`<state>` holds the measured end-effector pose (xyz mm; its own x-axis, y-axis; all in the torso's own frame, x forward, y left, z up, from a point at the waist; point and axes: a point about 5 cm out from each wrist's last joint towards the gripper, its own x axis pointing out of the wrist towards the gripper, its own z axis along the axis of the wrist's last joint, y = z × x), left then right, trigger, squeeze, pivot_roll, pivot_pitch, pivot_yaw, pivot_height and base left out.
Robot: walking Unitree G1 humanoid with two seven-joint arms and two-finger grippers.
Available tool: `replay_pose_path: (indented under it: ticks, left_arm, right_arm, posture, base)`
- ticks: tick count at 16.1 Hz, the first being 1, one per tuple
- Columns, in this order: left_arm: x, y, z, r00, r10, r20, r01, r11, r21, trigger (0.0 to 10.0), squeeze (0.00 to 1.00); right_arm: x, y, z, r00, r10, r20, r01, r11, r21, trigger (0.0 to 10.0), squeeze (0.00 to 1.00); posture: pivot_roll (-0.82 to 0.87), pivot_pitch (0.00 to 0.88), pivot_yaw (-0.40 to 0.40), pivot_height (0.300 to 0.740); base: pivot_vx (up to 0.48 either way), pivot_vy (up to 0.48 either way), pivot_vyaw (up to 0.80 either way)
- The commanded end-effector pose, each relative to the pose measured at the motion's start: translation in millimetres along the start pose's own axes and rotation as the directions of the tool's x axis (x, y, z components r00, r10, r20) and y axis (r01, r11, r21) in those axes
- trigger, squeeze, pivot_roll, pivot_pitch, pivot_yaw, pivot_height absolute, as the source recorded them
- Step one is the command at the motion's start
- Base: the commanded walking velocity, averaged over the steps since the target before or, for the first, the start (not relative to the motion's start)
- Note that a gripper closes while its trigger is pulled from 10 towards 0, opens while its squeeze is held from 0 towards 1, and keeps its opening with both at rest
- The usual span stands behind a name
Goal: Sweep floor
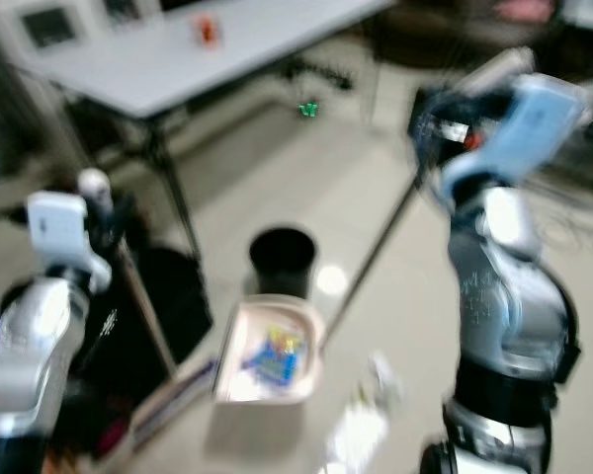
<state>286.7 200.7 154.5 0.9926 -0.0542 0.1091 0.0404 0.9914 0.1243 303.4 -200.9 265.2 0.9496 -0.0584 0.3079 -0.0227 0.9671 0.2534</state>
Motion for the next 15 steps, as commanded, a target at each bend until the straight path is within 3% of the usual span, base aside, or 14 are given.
replay_pose_path:
  ticks: [1,6,11,15]
  left_arm:
    - [1.2,7.8,9,0.999,0.012,0.039,-0.013,1.0,0.026,10.0,0.0]
    - [6.6,1.8,11,0.999,-0.014,0.052,0.013,1.0,0.025,10.0,0.0]
    - [9.7,-6.4,11,0.998,-0.039,0.058,0.039,0.999,0.013,10.0,0.0]
    - [11.2,-5.3,12,0.997,-0.04,0.062,0.039,0.999,0.015,10.0,0.0]
  right_arm:
    - [3.8,11.7,11,0.997,0.049,0.054,-0.051,0.998,0.039,10.0,0.0]
    - [5.1,10.7,15,0.997,0.04,0.066,-0.042,0.998,0.041,10.0,0.0]
    - [6.5,1.0,28,0.994,-0.001,0.107,-0.006,0.998,0.066,10.0,0.0]
    - [8.2,-3.1,32,0.992,-0.011,0.123,0.005,0.999,0.054,10.0,0.0]
  posture:
    - [0.01,0.0,0.026,0.74]
    - [0.0,0.0,0.039,0.74]
    - [-0.01,0.0,0.044,0.74]
    - [0.0,0.0,0.045,0.74]
  base:
    - [0.48,0.0,0.0]
    - [0.48,0.0,0.0]
    - [0.48,0.0,-0.8]
    - [0.48,0.0,-0.12]
